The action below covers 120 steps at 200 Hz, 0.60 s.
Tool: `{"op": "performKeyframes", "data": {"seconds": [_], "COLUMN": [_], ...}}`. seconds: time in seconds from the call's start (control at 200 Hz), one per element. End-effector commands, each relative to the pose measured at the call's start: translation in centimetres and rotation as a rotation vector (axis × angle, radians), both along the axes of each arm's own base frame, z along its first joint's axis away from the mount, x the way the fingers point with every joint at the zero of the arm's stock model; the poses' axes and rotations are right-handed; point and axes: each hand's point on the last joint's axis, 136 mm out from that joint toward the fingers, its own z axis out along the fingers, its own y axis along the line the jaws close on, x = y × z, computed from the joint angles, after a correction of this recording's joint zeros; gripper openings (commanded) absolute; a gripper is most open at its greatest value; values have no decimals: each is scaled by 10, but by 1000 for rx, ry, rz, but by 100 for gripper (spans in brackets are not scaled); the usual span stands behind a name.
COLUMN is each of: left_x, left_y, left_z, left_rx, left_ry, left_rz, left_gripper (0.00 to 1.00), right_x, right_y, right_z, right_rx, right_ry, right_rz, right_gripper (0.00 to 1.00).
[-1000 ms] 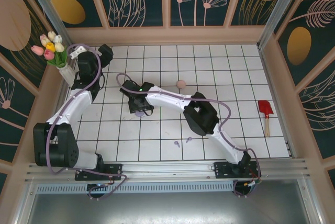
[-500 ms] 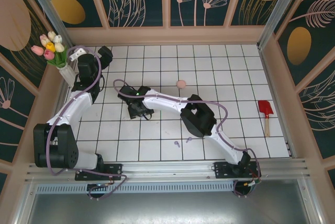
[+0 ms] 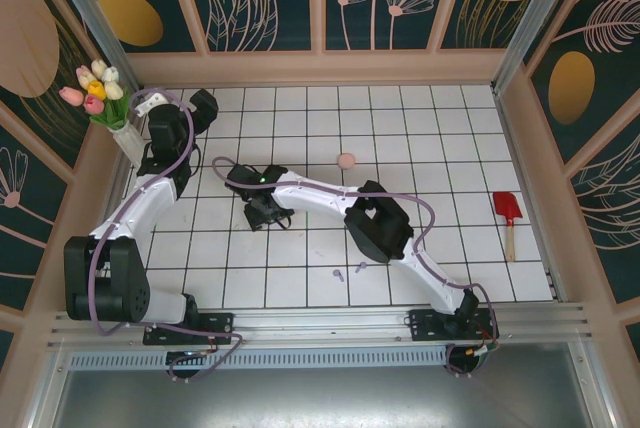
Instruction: Insert the wireless bluetooth earbuds into the charging case
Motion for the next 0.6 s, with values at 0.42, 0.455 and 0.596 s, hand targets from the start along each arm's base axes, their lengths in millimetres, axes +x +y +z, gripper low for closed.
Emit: {"op": "performKeyframes", "data": {"seconds": [0.42, 0.455, 0.596], "left_x": [5, 5, 7], "left_y": [-10, -12, -22], "left_z": [1, -1, -4], "left_rx": [-25, -27, -34], "left_ry": [-19, -15, -7], "left_rz": [-62, -74, -134], "left_gripper": [99, 99, 99], "right_x": [-5, -4, 7], "right_y": [-21, -22, -27], "right_z": [-30, -30, -22], "right_rx": [-117, -121, -106], "right_ry": [42, 39, 9], "right_rz": [68, 64, 1], "right_gripper": [53, 50, 40]}}
